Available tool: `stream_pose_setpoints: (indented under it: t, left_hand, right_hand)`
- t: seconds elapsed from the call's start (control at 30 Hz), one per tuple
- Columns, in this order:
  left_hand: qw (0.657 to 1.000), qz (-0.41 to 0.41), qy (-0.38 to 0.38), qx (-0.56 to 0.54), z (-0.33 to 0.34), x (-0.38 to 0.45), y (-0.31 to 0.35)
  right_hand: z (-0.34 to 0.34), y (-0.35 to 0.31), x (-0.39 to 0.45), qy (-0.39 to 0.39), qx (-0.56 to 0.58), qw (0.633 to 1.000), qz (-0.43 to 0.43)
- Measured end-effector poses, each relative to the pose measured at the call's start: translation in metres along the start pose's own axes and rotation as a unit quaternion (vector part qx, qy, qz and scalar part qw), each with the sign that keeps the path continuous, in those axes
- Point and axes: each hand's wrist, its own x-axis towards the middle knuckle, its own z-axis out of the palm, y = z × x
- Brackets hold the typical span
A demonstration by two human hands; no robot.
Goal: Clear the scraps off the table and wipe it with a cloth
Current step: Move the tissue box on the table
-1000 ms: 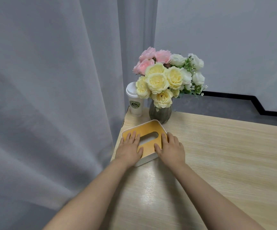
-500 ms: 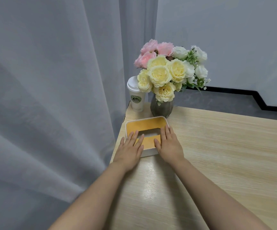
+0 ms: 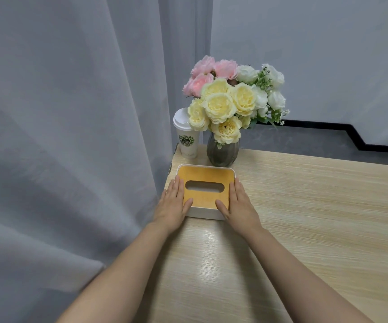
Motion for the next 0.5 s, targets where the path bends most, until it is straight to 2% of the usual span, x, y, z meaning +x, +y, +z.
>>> stream_pose_setpoints:
  t: [0.5]
  left_hand:
    - [0.996,0.022,-0.027,0.077,-0.009,0.017,-0.003]
  right_hand:
    - [-0.002,0.000,0.011,-0.022,-0.033,0.999,0.022]
